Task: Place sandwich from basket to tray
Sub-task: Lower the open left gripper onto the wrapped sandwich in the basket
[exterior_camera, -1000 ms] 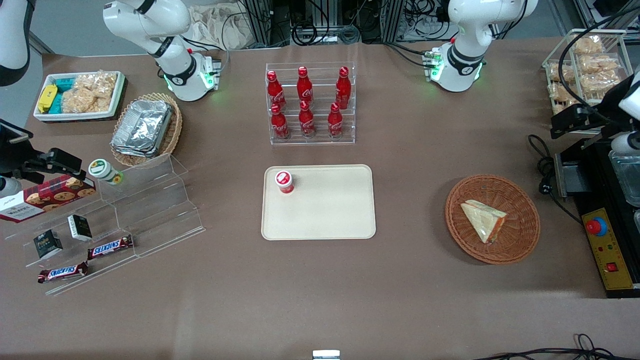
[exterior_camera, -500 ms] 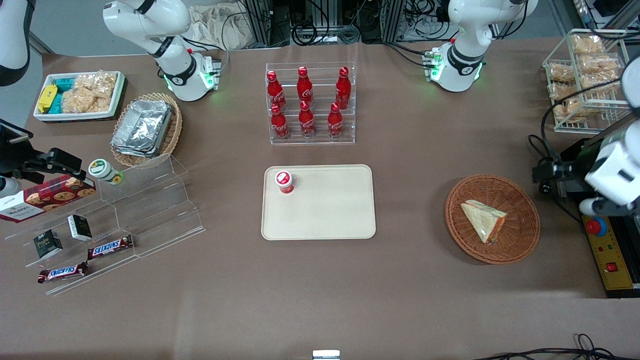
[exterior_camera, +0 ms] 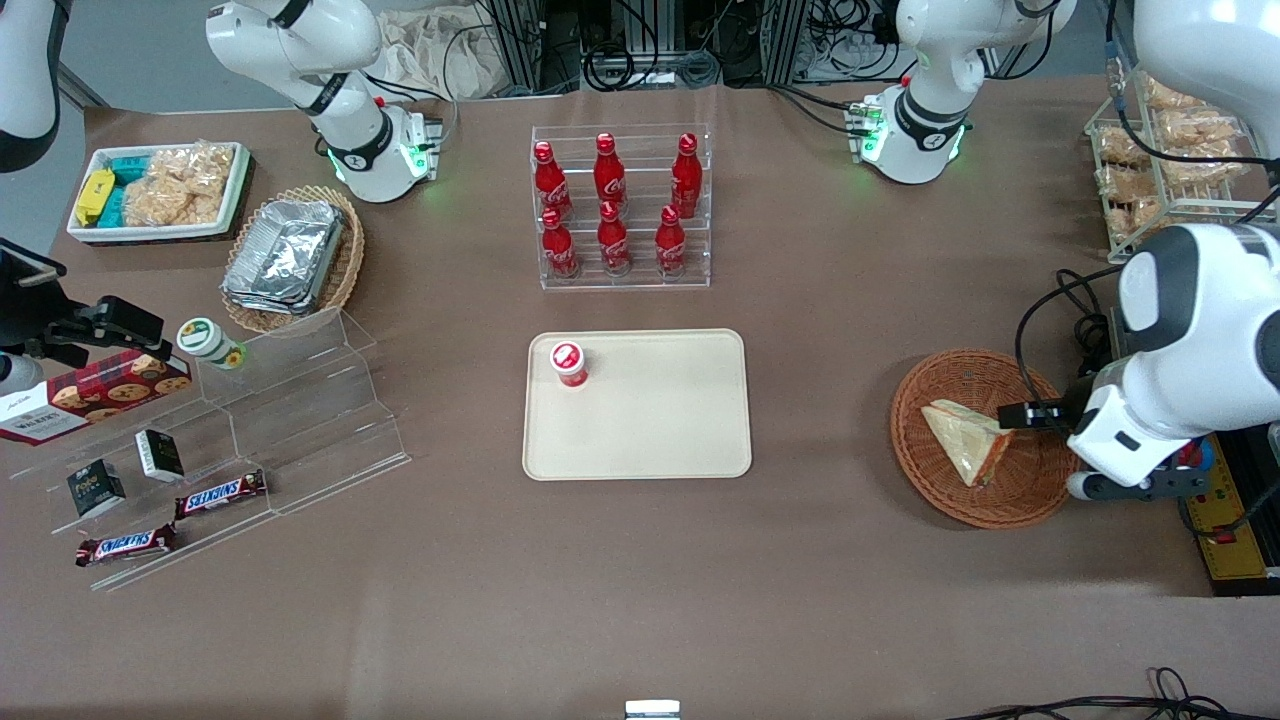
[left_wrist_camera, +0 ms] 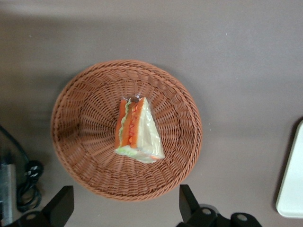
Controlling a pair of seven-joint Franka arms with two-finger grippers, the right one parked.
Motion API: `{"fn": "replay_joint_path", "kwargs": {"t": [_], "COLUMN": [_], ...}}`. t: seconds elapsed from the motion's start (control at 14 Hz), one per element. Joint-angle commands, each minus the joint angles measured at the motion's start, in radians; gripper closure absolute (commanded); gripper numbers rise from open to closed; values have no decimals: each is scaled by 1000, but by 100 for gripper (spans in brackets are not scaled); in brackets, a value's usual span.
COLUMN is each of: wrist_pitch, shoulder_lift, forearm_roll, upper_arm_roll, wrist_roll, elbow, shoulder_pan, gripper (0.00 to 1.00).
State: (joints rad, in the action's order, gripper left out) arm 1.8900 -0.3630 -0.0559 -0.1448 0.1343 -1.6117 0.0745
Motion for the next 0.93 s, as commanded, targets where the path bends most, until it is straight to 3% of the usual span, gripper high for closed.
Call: {"fn": "replay_joint_path", "kwargs": {"t": [0.0,0.36,0.64,0.86], "wrist_pitch": [157,305,349,438], "shoulder_lift": [24,15,-25,-42], "forearm_roll": [-18,4,103,119], "upper_arm_roll": [-2,2,4,4], "wrist_roll": [28,77,159,159], "elbow": [-135,-250,-269,-309], "shoulder_pan": [2,14,45,67], "gripper": [0,0,0,0]}}
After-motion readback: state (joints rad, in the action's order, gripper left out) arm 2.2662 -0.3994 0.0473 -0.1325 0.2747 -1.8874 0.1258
